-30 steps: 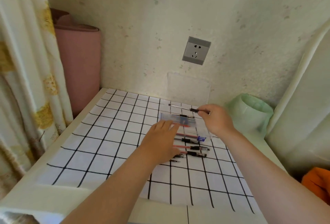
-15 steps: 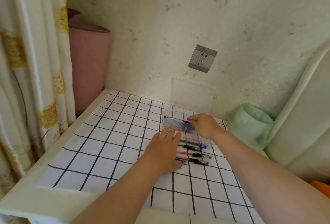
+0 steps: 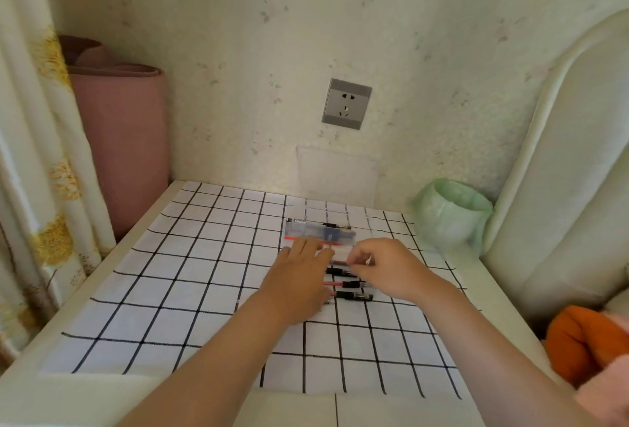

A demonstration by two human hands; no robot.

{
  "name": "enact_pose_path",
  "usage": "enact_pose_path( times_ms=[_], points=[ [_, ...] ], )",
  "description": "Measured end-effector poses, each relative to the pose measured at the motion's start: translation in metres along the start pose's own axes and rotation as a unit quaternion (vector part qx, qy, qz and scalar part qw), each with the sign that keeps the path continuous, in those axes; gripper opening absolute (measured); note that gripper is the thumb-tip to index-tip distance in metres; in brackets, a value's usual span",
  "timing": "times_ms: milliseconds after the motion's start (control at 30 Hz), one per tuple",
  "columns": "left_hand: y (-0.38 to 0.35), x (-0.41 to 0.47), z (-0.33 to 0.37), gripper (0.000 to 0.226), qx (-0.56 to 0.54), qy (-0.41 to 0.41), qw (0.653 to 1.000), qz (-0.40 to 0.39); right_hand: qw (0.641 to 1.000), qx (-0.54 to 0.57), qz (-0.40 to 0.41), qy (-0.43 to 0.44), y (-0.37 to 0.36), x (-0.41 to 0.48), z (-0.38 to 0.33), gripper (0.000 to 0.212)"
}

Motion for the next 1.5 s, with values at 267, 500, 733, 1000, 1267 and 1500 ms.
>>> enact_pose_path(
  times_ms=[267, 500, 733, 1000, 1267, 1500],
  points=[
    [-0.005, 0.011, 0.007, 0.042, -0.004, -0.040, 0.998, 0.055, 0.989, -0.127, -0.061, 0.044, -0.009, -0.026, 0.008, 0.021],
    [-0.010, 0.016, 0.018, 0.027, -0.038, -0.064, 0.997, 0.008, 0.986, -0.142, -0.031, 0.088, -0.009, -0.025, 0.006, 0.015],
    [-0.006, 0.018, 0.018, 0.020, -0.077, -0.015, 0.994, -0.070, 0.993, -0.094, -0.003, 0.073, 0.005, -0.031, 0.007, 0.014],
    [0.000, 0.016, 0.021, 0.019, -0.108, -0.012, 0.990, -0.085, 0.988, -0.099, -0.094, 0.070, -0.001, -0.032, -0.002, 0.025],
    [0.013, 0.013, 0.022, 0.014, -0.122, -0.017, 0.989, -0.083, 0.988, -0.114, -0.062, 0.089, 0.003, -0.032, -0.015, 0.029],
    [0.015, 0.014, 0.017, 0.013, -0.134, 0.016, 0.985, -0.108, 0.983, -0.149, -0.045, 0.101, 0.002, -0.031, -0.019, 0.026]
  ],
)
Point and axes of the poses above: each hand's wrist, its own x-axis towards the middle knuckle, its own y-axis out of the back of the hand, z = x × y, the point moved 3 cm from there along x, towards the middle knuckle, and after that the axes turned 9 degrees about z, right-handed, at the moved point
